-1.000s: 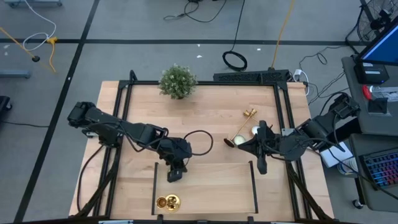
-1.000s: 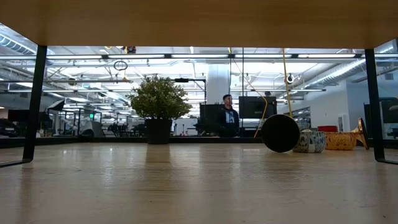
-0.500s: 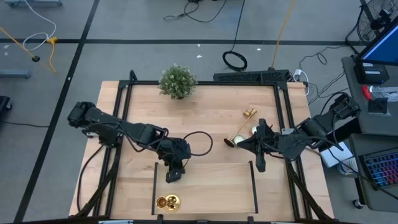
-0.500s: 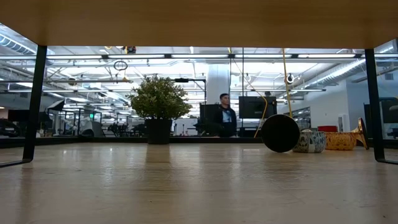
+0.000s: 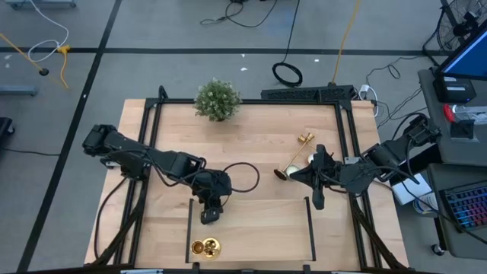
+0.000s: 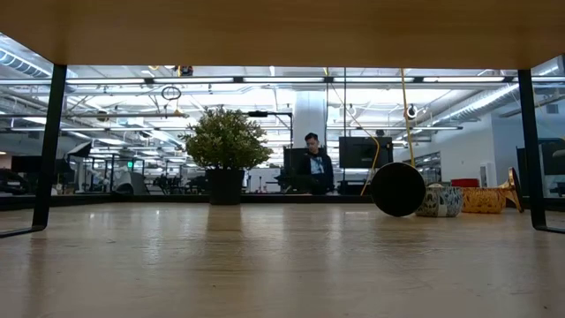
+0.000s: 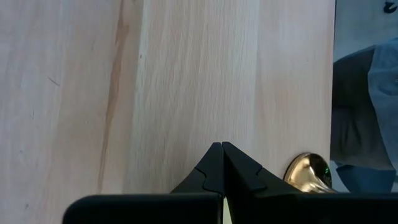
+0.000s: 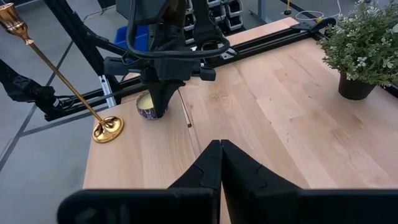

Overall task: Pick & Place candle stick holders
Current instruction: Put the black patterned scented candle on the shelf

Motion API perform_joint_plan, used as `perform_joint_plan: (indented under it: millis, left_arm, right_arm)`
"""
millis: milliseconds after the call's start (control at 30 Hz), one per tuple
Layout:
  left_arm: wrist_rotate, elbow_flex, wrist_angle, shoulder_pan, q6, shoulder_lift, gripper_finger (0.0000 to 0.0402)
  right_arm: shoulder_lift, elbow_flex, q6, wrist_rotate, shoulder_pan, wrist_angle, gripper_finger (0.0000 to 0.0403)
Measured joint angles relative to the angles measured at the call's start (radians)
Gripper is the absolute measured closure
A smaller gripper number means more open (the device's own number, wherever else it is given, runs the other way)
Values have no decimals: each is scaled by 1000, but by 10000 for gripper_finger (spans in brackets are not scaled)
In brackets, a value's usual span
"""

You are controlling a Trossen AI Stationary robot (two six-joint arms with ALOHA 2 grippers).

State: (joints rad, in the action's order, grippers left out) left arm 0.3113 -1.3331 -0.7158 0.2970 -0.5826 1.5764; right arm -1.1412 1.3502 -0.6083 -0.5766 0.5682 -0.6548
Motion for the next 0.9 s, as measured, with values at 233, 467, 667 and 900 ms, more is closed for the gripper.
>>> perform_joint_plan:
  millis: [233, 467, 667, 900]
  left_arm:
    - [-3, 0, 0, 0, 1, 0, 401]
    - [-6, 0, 0, 0, 2, 0, 401]
    - [-6, 0, 0, 0, 28, 0, 401]
    - [12, 0, -20, 6, 42, 0, 401]
  right_arm:
    - [0, 0, 0, 0, 0, 0, 403]
    - [0, 0, -7, -2, 0, 0, 403]
    - [0, 0, -31, 2, 0, 0, 403]
    - [0, 0, -54, 5, 0, 0, 403]
